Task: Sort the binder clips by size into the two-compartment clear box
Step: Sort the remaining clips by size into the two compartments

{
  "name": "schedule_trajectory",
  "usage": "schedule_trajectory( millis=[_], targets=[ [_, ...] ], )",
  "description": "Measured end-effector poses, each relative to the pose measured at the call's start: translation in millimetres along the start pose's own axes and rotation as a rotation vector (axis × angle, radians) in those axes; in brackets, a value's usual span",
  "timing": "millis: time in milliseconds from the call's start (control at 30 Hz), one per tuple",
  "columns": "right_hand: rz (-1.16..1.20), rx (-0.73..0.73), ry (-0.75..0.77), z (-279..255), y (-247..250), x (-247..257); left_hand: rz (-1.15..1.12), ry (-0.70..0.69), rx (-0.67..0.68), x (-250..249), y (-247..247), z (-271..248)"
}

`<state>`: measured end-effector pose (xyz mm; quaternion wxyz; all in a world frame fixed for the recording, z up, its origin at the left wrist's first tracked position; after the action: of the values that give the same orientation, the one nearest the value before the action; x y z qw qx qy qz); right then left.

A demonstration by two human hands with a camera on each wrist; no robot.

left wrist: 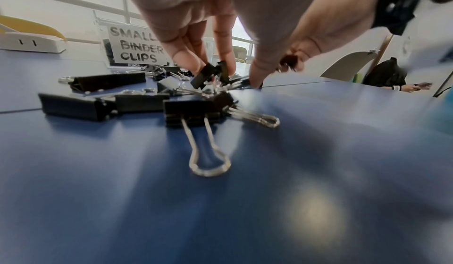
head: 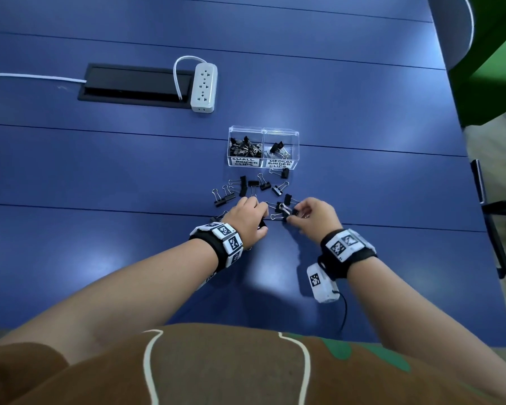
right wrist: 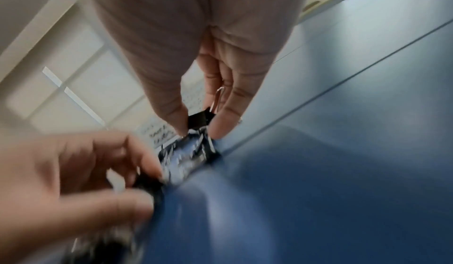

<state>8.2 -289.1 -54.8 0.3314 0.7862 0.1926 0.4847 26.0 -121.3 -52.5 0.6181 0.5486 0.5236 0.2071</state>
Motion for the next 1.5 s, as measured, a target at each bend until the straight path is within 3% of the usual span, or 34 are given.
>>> schedule_trajectory(
  millis=[67, 167, 433, 700, 800, 933, 1133, 1333, 1500],
  targets=[
    [0.102, -0.036, -0.034, 17.1, 14.3, 12.2, -0.006, 0.0, 0.021, 1.1, -1.9, 0.1],
    [0.085, -0.099, 0.031, 51.9, 35.5, 46.0, -0.019, 0.007, 0.024, 1.2, -3.4, 1.3],
    [-0.274, -0.087, 0.186, 106.5, 31.4, 111.9, 0.052, -0.084, 0.093, 0.4, -3.9, 11.7],
    [-0.116, -0.151, 0.202, 78.8, 31.1, 80.4, 0.122, -0.148, 0.15, 0.3, -3.0, 17.5],
    [-0.18, -0.089, 0.237, 57.6, 18.5, 57.9, -0.062, -0.03, 0.117, 8.8, 1.7, 22.8],
    [-0.317, 0.08, 0.234, 36.9, -10.8, 29.3, -0.304, 0.155, -0.061, 17.1, 22.2, 31.1],
    [-0.274, 0.037, 0.174, 32.2, -13.0, 23.2, -0.443, 0.31, -0.104, 21.1, 33.5, 44.6],
    [-0.197, 0.008, 0.189, 21.2, 1.2, 21.4, -0.405, 0.317, -0.101, 25.6, 34.2, 47.9],
    [-0.306, 0.111, 0.241, -2.4, -11.5, 18.3, -0.229, 0.291, -0.081, 38.8, 32.8, 42.4]
  ],
)
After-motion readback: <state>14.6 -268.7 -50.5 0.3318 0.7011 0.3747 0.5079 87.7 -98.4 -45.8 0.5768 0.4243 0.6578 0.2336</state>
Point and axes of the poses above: each hand's wrist, its own z-axis towards the middle knuckle, its own y-axis out of the back of the hand, x = y × z, the point moved 6 cm from there along z, towards the middle knuckle, and after that the axes turned 11 degrees about -x, right-handed, at the moved point
